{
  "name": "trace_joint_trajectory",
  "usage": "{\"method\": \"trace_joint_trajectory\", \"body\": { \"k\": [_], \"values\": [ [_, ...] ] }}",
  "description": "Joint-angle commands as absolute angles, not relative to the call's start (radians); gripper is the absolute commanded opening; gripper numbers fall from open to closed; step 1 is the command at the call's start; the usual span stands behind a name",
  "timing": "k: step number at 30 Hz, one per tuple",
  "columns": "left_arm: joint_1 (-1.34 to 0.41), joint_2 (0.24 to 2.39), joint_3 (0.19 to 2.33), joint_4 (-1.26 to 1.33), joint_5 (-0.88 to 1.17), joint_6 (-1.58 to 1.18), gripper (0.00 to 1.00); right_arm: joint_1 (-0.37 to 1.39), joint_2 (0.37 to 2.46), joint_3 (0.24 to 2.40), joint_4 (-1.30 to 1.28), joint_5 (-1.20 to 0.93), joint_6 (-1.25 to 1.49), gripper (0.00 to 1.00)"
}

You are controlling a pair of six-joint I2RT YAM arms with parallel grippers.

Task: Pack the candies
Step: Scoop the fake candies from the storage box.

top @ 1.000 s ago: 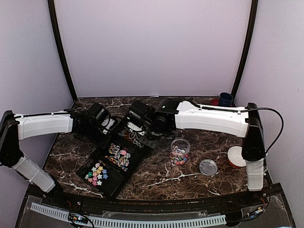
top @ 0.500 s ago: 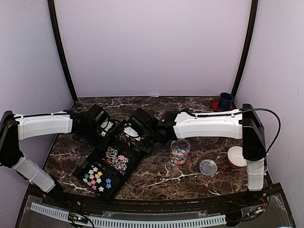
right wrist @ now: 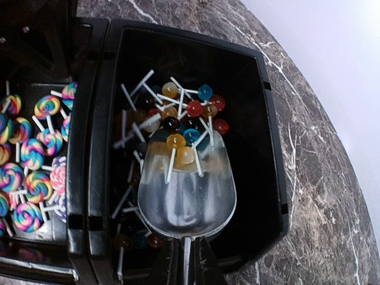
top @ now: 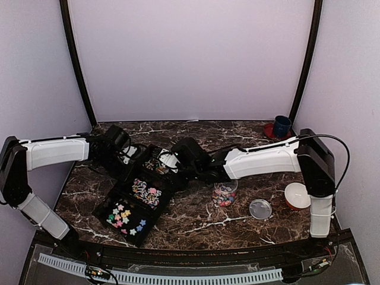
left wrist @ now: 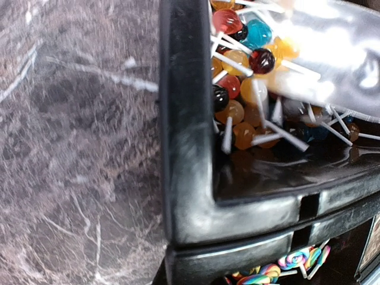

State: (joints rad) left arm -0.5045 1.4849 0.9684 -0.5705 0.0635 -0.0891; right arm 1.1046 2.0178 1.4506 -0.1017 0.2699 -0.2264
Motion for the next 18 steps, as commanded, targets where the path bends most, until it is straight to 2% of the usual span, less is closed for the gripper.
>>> {"method": "trace_joint_trajectory", "body": {
  "k": [1,8,18],
  "values": [
    [-0.502,1.463,1.095,-0.375,0.190,-0.044,0.00,1.099,2.067,1.423,-0.020,0.164,-0.239,0.00],
    [-0.462,1.515,1.120,-0.349,0.256,-0.010,0.00,1.044,2.117,1.494,0.016,0.110,-0.242,0.00],
    [-0.417,1.591,1.223,-0.421,0.203,-0.056,0.00,1.011,2.147,1.464,0.173,0.110,-0.190,0.00]
  ]
}}
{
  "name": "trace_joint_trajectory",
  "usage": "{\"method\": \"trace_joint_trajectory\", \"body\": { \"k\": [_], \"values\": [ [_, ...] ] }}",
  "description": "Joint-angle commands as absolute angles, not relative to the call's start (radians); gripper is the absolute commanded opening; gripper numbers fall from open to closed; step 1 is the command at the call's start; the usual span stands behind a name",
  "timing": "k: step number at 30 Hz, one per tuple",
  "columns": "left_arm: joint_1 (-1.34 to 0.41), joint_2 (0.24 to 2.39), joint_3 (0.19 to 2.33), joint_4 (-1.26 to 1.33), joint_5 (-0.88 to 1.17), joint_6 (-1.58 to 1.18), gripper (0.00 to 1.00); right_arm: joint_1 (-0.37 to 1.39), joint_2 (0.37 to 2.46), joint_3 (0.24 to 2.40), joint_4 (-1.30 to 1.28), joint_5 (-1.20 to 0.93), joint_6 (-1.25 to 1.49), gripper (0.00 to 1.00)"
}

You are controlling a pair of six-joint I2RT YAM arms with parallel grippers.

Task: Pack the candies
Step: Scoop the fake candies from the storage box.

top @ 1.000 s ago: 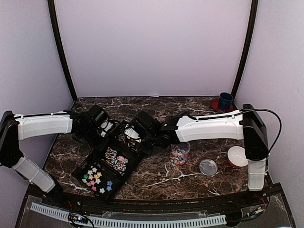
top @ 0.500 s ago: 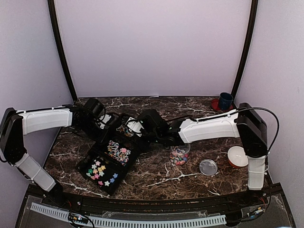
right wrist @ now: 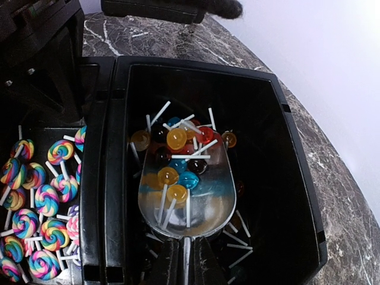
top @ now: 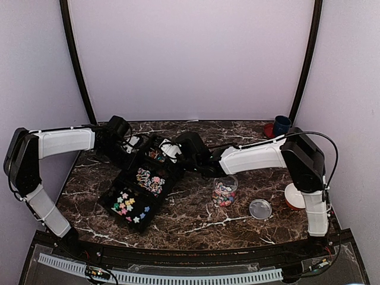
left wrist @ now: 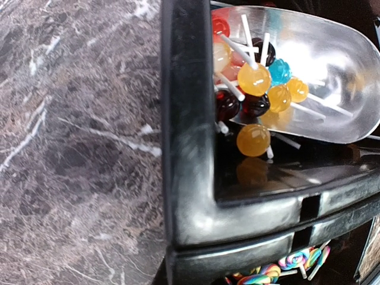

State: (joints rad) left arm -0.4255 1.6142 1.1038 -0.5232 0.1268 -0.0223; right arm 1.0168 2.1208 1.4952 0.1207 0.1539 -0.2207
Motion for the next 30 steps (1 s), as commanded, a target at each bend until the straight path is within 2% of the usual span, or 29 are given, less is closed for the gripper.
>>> {"method": "trace_joint_trajectory", "body": {
  "k": [1,18,30],
  "values": [
    [-0.413,1.594,1.225,-0.427,0.208,-0.062,0.00,1.008,2.142,1.453,0.195,0.115,-0.184,0.00],
    [-0.387,1.604,1.148,-0.401,0.265,-0.133,0.00,0.984,2.064,1.231,0.550,0.081,-0.115,0.00],
    [-0.388,1.602,1.138,-0.409,0.281,-0.140,0.00,0.981,1.984,1.118,0.687,0.107,-0.127,0.00]
  ]
}}
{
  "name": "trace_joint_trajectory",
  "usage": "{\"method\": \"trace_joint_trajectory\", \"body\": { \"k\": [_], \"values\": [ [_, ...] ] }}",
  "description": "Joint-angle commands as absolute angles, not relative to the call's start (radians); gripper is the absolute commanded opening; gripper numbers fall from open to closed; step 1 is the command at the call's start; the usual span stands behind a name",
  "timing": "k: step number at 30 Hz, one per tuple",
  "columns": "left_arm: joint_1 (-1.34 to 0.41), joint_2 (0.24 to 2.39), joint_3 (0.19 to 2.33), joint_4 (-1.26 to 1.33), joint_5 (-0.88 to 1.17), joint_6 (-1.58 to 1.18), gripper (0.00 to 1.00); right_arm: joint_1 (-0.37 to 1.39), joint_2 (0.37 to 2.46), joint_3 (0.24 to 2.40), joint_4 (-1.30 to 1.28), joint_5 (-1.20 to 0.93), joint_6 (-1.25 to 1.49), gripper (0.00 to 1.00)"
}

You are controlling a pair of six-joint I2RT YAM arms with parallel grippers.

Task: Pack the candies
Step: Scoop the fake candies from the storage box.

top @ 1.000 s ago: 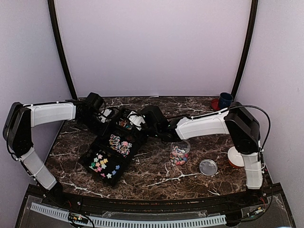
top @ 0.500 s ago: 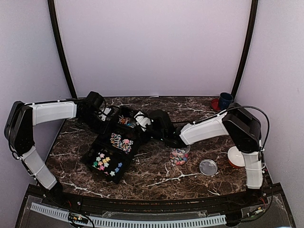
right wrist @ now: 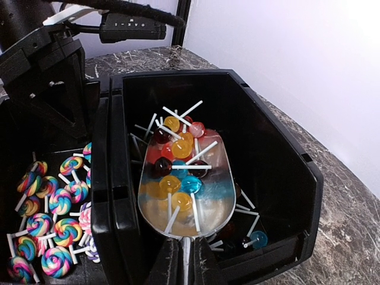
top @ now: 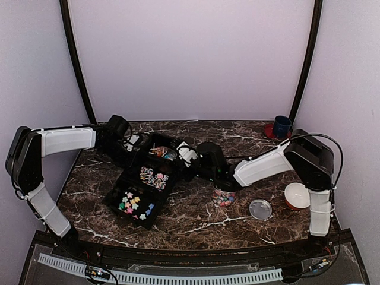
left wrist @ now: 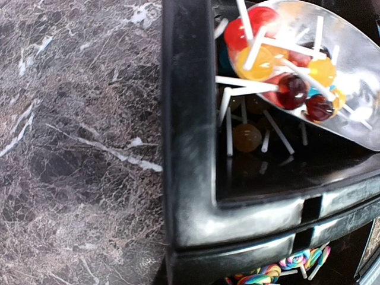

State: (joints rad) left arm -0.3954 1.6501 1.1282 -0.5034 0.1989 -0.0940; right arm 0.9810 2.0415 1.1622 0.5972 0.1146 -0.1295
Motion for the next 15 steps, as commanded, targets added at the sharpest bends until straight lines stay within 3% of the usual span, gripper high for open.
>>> {"method": "trace_joint_trajectory", "body": {
  "k": [1,15],
  "values": [
    [-0.388,1.601,1.137,-0.409,0.280,-0.140,0.00,0.981,1.979,1.114,0.692,0.108,-0.127,0.00],
    [-0.388,1.603,1.132,-0.411,0.292,-0.149,0.00,0.979,1.922,1.021,0.879,0.183,-0.140,0.00]
  ]
}}
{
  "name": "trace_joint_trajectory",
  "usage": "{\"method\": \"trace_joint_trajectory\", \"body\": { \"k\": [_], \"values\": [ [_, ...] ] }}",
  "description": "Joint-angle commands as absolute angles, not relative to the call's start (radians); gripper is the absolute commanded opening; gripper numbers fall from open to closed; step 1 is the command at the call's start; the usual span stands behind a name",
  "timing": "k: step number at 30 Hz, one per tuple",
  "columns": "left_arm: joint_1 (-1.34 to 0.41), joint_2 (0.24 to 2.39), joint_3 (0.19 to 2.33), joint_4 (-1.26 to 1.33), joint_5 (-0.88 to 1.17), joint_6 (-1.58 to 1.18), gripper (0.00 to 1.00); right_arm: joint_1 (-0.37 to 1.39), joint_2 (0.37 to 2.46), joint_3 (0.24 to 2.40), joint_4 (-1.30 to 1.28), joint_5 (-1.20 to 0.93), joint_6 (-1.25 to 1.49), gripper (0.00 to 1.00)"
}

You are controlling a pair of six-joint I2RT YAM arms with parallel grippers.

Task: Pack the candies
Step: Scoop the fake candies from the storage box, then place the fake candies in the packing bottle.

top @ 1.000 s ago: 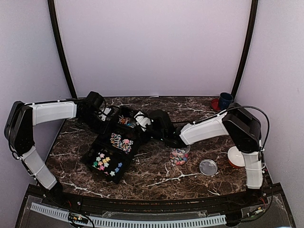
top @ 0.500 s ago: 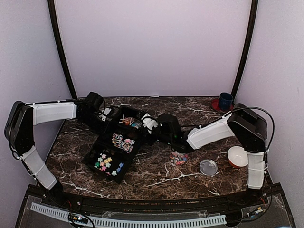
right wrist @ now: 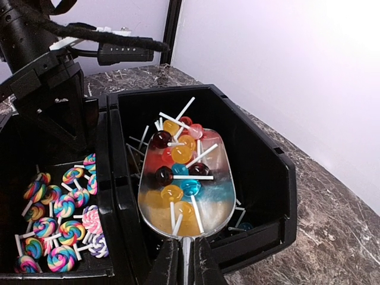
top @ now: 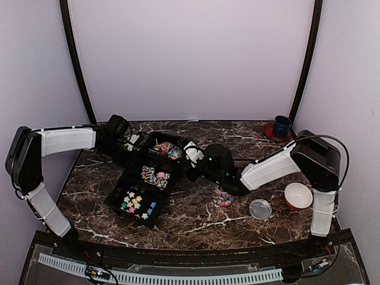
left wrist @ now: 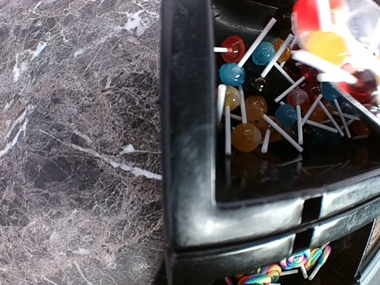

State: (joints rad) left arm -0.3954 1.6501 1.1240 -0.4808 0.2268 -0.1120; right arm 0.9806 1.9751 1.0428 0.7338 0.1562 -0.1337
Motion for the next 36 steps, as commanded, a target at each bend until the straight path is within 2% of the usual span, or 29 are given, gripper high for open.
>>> {"method": "trace_joint_trajectory", "body": {
  "k": [1,12,22,29,36],
  "values": [
    [-0.388,1.605,1.132,-0.412,0.293,-0.150,0.00,0.979,1.919,1.018,0.887,0.190,-0.139,0.00],
    [-0.388,1.609,1.135,-0.419,0.274,-0.152,0.00,0.973,1.867,0.961,0.959,0.222,-0.131,0.00],
    [-0.388,1.591,1.137,-0.437,0.222,-0.180,0.00,0.971,1.672,0.828,0.927,0.266,-0.108,0.00],
    [-0.389,1.515,1.133,-0.461,0.207,-0.221,0.00,0.978,1.428,0.717,0.765,0.360,-0.084,0.00],
    [-0.389,1.441,1.073,-0.464,0.188,-0.233,0.00,1.014,1.209,0.669,0.416,0.508,-0.008,0.00]
  ]
}}
